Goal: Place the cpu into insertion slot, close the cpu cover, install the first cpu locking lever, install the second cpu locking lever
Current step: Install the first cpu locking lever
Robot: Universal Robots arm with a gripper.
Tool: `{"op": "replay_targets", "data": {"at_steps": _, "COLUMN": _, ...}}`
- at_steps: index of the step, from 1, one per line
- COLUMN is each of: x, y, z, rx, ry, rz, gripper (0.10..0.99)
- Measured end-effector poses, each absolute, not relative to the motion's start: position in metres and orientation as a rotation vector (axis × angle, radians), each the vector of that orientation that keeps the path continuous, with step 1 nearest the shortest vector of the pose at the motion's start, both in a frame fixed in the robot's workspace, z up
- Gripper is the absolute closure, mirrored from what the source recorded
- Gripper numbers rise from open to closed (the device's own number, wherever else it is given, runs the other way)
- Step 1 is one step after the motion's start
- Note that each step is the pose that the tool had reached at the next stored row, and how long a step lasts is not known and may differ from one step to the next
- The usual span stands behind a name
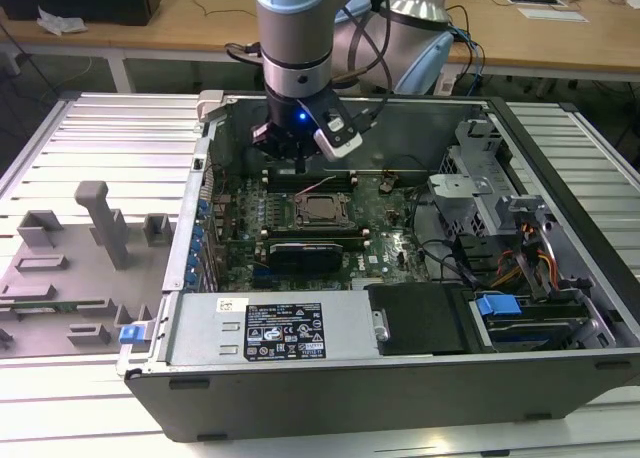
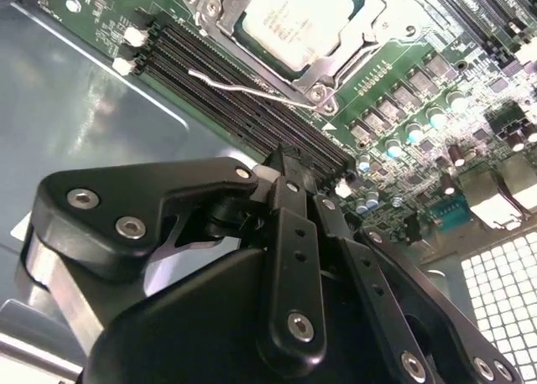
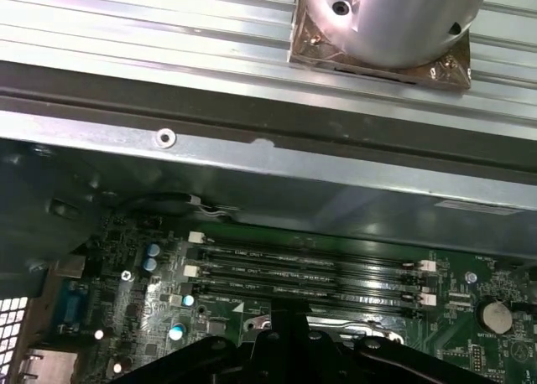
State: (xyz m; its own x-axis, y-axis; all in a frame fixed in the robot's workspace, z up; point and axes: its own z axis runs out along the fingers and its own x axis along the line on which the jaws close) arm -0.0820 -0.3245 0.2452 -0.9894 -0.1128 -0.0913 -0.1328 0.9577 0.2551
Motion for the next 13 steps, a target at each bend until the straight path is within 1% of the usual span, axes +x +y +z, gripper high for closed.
{"op": "replay_targets", "data": {"at_steps": 7, "x": -0.084, "y": -0.3245, "z": 0.245, "rx": -0.207, "ry": 2.924, "rz": 0.343, "gripper": 0.98}}
{"op": "replay_targets", "data": {"at_steps": 13, "x": -0.0847, "y": -0.3246, "z": 0.2397, "rx": -0.174, "ry": 2.865, "rz": 0.328, "gripper": 0.98}}
